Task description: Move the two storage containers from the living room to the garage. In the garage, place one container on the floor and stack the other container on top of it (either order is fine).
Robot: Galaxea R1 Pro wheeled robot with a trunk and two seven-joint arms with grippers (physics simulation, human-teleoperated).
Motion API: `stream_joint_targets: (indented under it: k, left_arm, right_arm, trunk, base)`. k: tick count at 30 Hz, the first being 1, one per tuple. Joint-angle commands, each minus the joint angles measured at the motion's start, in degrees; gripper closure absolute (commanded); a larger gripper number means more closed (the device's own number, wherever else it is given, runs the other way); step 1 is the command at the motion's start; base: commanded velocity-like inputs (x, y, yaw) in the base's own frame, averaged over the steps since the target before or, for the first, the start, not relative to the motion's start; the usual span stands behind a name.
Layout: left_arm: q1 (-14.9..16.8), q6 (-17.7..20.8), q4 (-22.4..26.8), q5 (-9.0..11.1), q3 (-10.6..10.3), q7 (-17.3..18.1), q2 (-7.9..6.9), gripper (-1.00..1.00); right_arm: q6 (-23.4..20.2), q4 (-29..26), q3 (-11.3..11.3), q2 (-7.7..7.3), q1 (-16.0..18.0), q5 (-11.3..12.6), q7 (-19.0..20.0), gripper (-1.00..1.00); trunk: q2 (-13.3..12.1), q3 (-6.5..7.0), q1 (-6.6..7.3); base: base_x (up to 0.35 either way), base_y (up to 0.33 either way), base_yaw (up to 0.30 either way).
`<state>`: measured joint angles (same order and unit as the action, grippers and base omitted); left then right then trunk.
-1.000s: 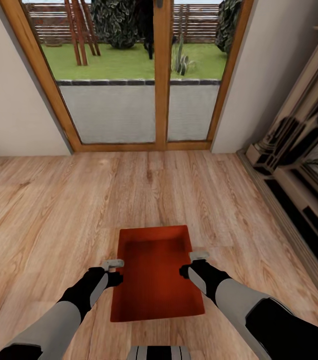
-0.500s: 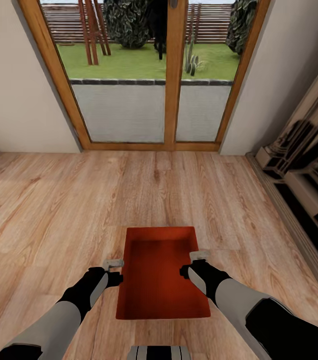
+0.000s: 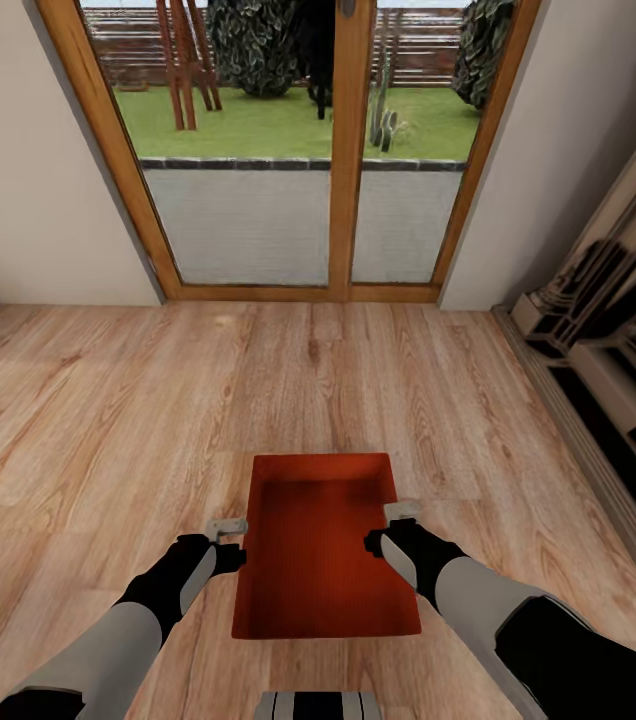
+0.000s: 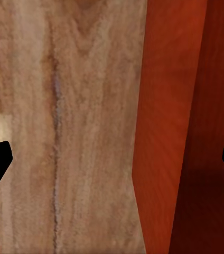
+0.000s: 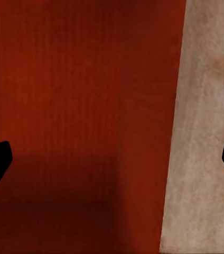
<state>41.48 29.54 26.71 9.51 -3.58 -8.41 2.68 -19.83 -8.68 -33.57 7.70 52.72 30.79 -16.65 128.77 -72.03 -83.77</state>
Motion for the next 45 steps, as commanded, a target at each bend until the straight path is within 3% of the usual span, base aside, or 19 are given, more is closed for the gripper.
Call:
stream_joint_targets:
  k: [1,9,22,28,45]
  left_arm:
    - [0.01,0.25,0.10,0.59,-0.38,-0.46,-0.04,-1.00]
    - [0.01,0.25,0.10,0.59,-0.38,-0.46,-0.04,-1.00]
    - [0.01,0.25,0.08,0.58,-0.30,-0.51,-0.04,-1.00]
    - [0.01,0.25,0.01,0.51,-0.29,-0.55,0.00,-1.00]
    - [0.01,0.17,0.09,0.56,-0.46,-0.64,0.13,-1.00]
  right_arm:
    - [-0.31,-0.11,-0.47,-0.37,0.02,0.50,-0.33,-1.00]
    - [-0.06,-0.11,-0.45,-1.47,0.02,0.57,-0.32,-1.00]
    - [-0.27,-0.11,-0.46,-1.22,0.02,0.58,-0.32,-1.00]
    - [-0.38,0.43,-0.53,-1.37,0.02,0.59,-0.32,-1.00]
    - [-0.32,0.57,-0.53,-1.40,0.02,0.59,-0.32,-1.00]
  trunk:
    - [0.02,-0.04,0.01]
    - [0.02,-0.04,0.01]
    - [0.02,-0.04,0.01]
    - [2.42,-1.12,-1.31]
    - [2.42,-1.12,-1.31]
  base:
    - [0.000,0.000,0.000]
    - [0.000,0.000,0.000]
    - [0.000,0.000,0.000]
    - [0.000,0.000,0.000]
    - [0.000,0.000,0.000]
